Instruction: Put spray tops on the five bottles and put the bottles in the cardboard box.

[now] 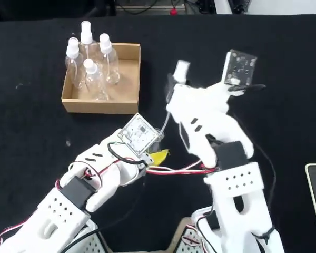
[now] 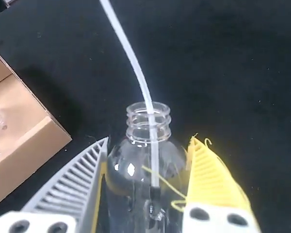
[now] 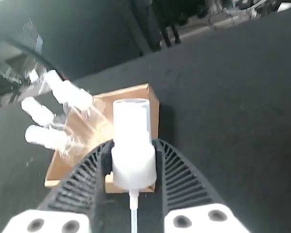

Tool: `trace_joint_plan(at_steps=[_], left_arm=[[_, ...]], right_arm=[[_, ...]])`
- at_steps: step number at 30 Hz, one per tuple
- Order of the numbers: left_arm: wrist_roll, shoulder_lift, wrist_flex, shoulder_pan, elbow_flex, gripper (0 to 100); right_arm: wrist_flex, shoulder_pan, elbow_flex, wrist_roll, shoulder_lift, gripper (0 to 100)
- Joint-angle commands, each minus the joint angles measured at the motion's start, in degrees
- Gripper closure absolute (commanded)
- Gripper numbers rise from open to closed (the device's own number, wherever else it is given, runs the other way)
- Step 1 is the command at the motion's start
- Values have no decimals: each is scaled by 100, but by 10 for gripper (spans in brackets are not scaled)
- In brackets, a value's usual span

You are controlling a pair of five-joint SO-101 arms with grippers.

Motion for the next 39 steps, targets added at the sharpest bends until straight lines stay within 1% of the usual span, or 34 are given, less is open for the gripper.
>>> trace_joint_plan(at_steps=[1, 5, 8, 13, 16, 20, 24, 28, 30, 35, 39], left_arm=[[70, -105, -123, 66, -145, 851], [70, -114, -132, 66, -145, 851], [70, -114, -360, 4, -92, 851], [62, -114, -598, 48, -92, 851], [70, -114, -747, 4, -84, 851], [79, -114, -976, 4, -31, 851], [79, -114, -1020, 22, -40, 851], [79, -114, -1020, 4, -92, 851], [79, -114, -1037, 4, -92, 851], [79, -114, -1231, -4, -31, 851], [79, -114, -1257, -4, -31, 852]], right_arm=[[-211, -123, 92, 0, -136, 987], [-176, -123, 189, 9, -145, 987], [-176, -123, 268, 18, -321, 987], [-176, -123, 629, 35, -1279, 987], [-176, -141, 980, 360, -1868, 987], [-176, -360, 1455, 457, -2519, 987], [-176, -484, 1771, 457, -2985, 987], [-176, -527, 2105, 457, -3257, 987], [-176, -659, 2246, 457, -3363, 987], [-158, -738, 2431, 466, -3538, 987], [88, -738, 2448, 466, -3714, 987]])
